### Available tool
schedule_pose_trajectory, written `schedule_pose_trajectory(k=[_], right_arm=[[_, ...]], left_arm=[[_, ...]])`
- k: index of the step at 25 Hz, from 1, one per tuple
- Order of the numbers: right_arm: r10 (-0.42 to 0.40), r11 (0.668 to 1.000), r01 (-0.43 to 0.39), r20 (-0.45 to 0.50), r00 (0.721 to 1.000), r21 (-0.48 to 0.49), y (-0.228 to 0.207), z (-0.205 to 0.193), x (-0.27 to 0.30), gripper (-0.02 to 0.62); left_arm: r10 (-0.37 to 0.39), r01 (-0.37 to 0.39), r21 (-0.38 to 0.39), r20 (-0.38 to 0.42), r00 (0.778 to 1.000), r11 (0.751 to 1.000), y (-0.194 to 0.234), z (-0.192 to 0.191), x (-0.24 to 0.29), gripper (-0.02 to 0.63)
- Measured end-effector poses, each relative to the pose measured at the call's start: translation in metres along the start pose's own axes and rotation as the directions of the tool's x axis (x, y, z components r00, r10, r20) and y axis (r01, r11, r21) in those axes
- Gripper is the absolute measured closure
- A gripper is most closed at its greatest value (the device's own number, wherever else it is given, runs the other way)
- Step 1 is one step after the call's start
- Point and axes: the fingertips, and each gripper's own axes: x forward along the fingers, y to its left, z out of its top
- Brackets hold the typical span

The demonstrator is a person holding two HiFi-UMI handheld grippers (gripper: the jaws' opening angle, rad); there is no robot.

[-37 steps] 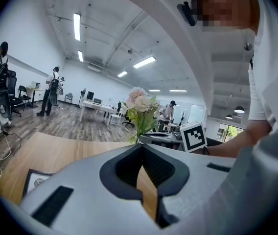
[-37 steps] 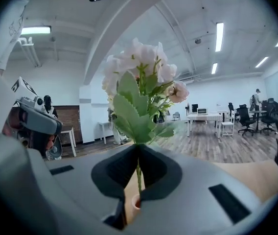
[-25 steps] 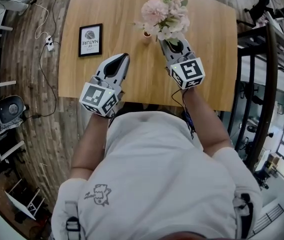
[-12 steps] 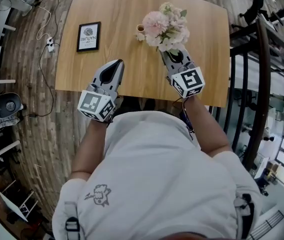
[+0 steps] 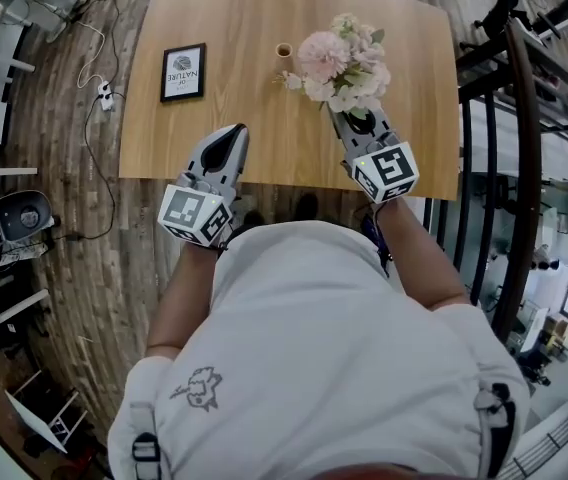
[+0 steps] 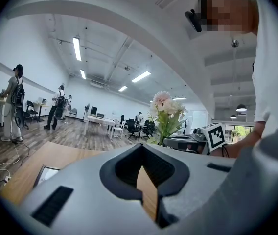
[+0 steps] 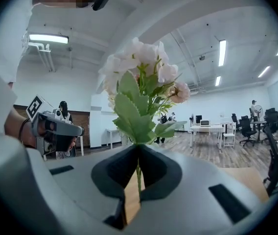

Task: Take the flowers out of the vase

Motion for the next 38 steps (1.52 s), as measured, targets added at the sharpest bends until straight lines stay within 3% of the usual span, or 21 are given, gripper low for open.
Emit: schedule_pose_trajectory(k=[6,18,24,29,38], right_arm=[[-0.035,0.999,0.035,0.006,0.999,-0.007,0.013,0.013,-0.007,0.584],[-0.129,0.992,0.129,0.036,0.991,-0.002,0.092,0.031,-0.04,0.583],[-0.162,0.987,0.162,0.031,0.986,0.01,0.118,0.031,-0.072,0.584],[-0.169,0.985,0.17,0.036,0.985,-0.036,0.119,0.037,-0.104,0.584],[-0.083,0.994,0.087,0.06,0.995,-0.068,0.099,0.044,-0.172,0.584]], left_arm=[[-0.054,0.054,0.024,-0.002,0.999,0.998,-0.002,0.012,-0.018,0.601],[-0.139,0.138,0.034,0.008,0.99,0.99,0.01,0.01,-0.088,0.601],[-0.188,0.187,0.046,0.009,0.982,0.981,-0.008,0.009,-0.108,0.601],[-0.184,0.183,0.057,0.024,0.983,0.981,-0.028,0.011,-0.111,0.601],[-0.118,0.115,0.065,0.056,0.991,0.991,-0.1,0.007,-0.099,0.601]])
